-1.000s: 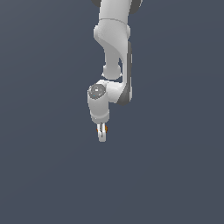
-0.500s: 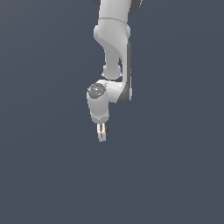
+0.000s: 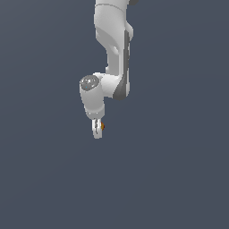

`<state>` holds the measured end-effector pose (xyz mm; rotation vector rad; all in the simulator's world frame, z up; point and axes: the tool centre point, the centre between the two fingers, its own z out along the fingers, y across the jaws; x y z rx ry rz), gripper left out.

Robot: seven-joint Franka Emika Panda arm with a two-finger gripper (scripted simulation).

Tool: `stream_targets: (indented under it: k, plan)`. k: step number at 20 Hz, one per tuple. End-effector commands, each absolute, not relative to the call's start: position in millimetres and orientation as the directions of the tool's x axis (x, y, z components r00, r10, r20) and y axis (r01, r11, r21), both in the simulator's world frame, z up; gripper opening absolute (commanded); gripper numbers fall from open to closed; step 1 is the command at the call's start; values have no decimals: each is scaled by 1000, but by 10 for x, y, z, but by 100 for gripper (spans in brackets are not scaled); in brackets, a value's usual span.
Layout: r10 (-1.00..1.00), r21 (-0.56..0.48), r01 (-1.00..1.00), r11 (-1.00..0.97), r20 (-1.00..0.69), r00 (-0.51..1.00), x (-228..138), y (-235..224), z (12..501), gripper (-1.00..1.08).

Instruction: Pick up the object and move it to a goal position.

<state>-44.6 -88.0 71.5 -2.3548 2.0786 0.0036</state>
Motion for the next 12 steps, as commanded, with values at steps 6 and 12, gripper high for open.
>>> stream_targets:
  k: [6,12]
  plan:
    - [-992,-1,-992,-123,-3,123,-664,-1379,1322,-100]
    - [-993,0,-993,-122,-3,122,-822,-1772,1790,-100]
